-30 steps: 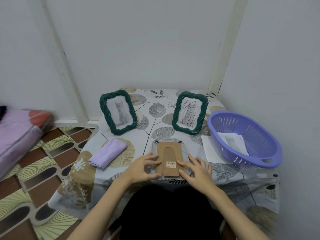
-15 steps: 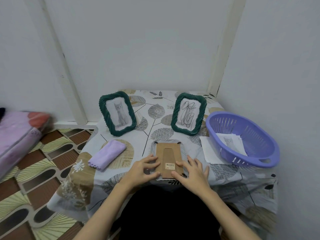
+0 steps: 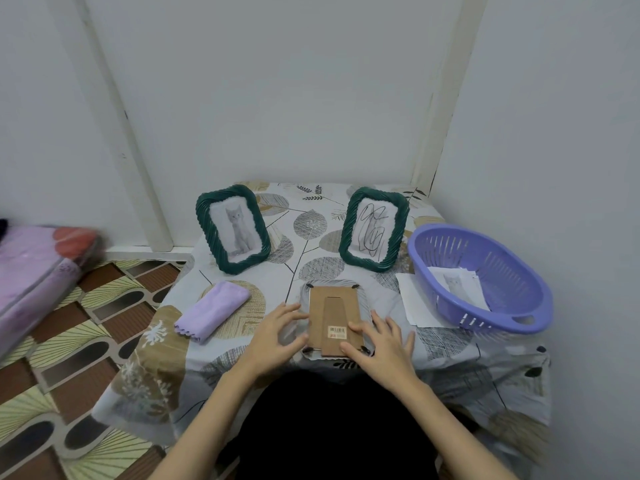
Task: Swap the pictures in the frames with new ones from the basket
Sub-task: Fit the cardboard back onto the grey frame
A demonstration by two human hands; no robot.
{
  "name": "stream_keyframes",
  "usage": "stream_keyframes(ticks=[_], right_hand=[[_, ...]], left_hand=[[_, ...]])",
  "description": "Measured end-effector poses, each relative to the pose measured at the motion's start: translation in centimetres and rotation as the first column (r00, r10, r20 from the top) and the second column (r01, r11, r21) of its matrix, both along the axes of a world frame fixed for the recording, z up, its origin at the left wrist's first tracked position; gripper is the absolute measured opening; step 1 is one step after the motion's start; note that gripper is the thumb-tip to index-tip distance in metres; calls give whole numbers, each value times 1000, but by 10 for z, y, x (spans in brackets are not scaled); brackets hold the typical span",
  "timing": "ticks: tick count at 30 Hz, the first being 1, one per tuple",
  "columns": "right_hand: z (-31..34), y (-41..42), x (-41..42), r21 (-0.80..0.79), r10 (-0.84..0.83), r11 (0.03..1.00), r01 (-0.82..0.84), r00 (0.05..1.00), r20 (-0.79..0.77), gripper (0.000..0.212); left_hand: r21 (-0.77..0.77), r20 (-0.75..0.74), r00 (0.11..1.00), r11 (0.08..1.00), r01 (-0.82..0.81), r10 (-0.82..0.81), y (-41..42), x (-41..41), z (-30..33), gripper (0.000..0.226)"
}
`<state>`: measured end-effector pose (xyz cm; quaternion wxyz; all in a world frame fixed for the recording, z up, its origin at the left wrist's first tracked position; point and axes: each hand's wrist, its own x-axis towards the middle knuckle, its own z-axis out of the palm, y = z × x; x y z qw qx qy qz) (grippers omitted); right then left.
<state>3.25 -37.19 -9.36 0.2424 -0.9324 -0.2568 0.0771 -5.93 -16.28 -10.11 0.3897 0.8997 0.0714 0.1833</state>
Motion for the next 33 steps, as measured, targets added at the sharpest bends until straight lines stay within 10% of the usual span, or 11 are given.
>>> stream_keyframes(ticks=[33], right_hand=[[-6, 1, -1, 48, -26, 999, 25, 1000, 16, 74]], left_hand=[[-57, -62, 998, 998, 21, -24, -12, -1, -9, 62]])
